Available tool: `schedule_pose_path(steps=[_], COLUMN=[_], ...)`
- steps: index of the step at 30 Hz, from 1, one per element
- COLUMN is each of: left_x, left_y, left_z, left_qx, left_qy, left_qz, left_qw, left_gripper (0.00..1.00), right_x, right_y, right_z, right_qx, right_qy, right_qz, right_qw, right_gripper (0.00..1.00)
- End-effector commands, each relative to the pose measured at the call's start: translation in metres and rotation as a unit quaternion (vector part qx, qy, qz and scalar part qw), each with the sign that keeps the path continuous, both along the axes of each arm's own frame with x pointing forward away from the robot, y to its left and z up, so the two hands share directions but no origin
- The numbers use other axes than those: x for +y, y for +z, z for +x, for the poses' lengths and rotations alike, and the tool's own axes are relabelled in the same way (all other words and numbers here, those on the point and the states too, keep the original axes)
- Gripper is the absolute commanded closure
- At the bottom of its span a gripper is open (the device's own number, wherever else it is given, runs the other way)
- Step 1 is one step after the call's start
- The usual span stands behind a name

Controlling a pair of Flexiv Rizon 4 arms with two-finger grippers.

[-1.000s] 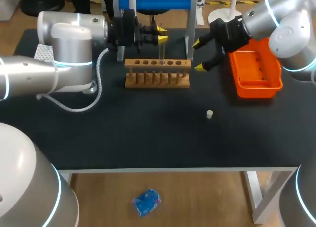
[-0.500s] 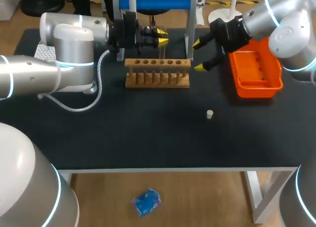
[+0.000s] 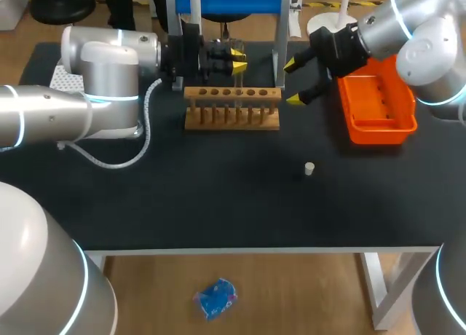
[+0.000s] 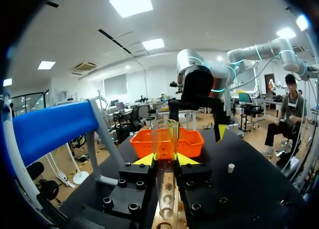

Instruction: Invert the test tube, pick up the pipette, mount the tip to pipette, aspirate from beaker and dispense into the tube, eject the tip, return the pipette, and cap with the stopper.

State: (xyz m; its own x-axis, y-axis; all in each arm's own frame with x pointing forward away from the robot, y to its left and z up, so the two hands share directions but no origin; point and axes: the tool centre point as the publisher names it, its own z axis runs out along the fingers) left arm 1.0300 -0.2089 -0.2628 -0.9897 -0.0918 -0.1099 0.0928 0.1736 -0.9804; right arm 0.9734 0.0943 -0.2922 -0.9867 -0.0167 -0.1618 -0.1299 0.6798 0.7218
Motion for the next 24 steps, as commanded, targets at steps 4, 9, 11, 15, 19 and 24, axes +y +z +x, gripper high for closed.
schedule_pose_path(steps=[4, 9, 11, 15, 19, 24], left_x=[-0.002, -0.002, -0.001, -0.001, 0.000, 0.000], left_y=[-0.007, -0.012, -0.013, -0.015, -0.018, -0.022], left_z=[0.003, 0.003, 0.003, 0.003, 0.003, 0.002], left_qx=[0.005, 0.007, 0.006, 0.007, 0.009, 0.012], left_qy=[-0.005, -0.004, -0.003, -0.003, -0.003, -0.002], left_qz=[-0.002, -0.002, -0.003, -0.003, -0.005, -0.006], left_qw=[1.000, 1.000, 1.000, 1.000, 1.000, 1.000], left_gripper=[1.00, 1.00, 1.00, 1.00, 1.00, 1.00], right_x=[-0.001, -0.001, -0.001, -0.001, -0.001, -0.001], right_y=[0.000, 0.000, 0.000, 0.000, 0.000, 0.000], right_z=[0.000, 0.000, 0.000, 0.000, 0.000, 0.000], right_qx=[0.000, 0.000, 0.000, 0.000, 0.000, 0.000], right_qy=[0.000, 0.000, 0.000, 0.000, 0.000, 0.000], right_qz=[0.000, 0.000, 0.000, 0.000, 0.000, 0.000], right_qw=[1.000, 1.000, 1.000, 1.000, 1.000, 1.000], right_gripper=[0.00, 0.00, 0.00, 0.00, 0.00, 0.00])
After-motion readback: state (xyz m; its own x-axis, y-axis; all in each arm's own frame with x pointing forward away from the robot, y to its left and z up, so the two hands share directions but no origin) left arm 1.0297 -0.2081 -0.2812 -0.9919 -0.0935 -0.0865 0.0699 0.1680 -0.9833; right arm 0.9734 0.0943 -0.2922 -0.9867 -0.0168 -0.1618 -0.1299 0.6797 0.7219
